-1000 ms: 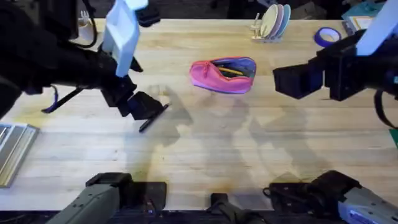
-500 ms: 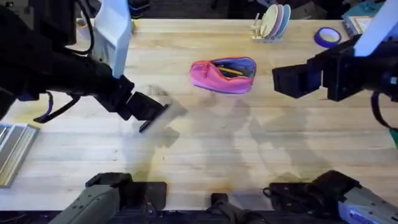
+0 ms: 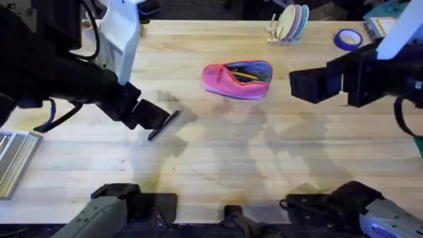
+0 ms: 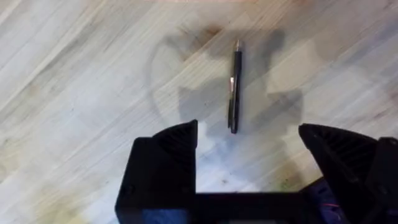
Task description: Unzip the bag, pick up the pens from the table one at a time and place them inside, then zip the bag closed.
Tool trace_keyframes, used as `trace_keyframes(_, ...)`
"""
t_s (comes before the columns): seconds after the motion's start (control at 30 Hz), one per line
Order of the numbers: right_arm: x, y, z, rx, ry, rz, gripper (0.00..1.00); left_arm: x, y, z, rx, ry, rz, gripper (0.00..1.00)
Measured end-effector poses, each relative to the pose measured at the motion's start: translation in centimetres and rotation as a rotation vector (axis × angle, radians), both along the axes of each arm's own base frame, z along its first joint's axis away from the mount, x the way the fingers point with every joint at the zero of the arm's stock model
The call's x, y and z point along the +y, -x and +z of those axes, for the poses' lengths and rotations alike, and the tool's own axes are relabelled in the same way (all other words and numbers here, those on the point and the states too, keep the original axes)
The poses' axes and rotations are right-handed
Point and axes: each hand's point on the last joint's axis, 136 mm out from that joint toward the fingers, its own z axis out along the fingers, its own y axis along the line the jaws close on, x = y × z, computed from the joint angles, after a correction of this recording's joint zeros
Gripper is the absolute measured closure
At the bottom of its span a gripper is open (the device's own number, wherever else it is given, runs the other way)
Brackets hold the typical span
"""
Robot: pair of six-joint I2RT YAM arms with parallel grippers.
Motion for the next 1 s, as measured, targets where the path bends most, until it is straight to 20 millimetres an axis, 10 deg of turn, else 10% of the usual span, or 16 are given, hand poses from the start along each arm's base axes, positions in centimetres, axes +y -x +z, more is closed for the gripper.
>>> trace_keyframes(1.0,-0.2,-0.1,0.0,-0.004,0.008,-0.011,0.003,-1.3,-2.9,-9.3,0.198,-0.07,-0.023,0.004)
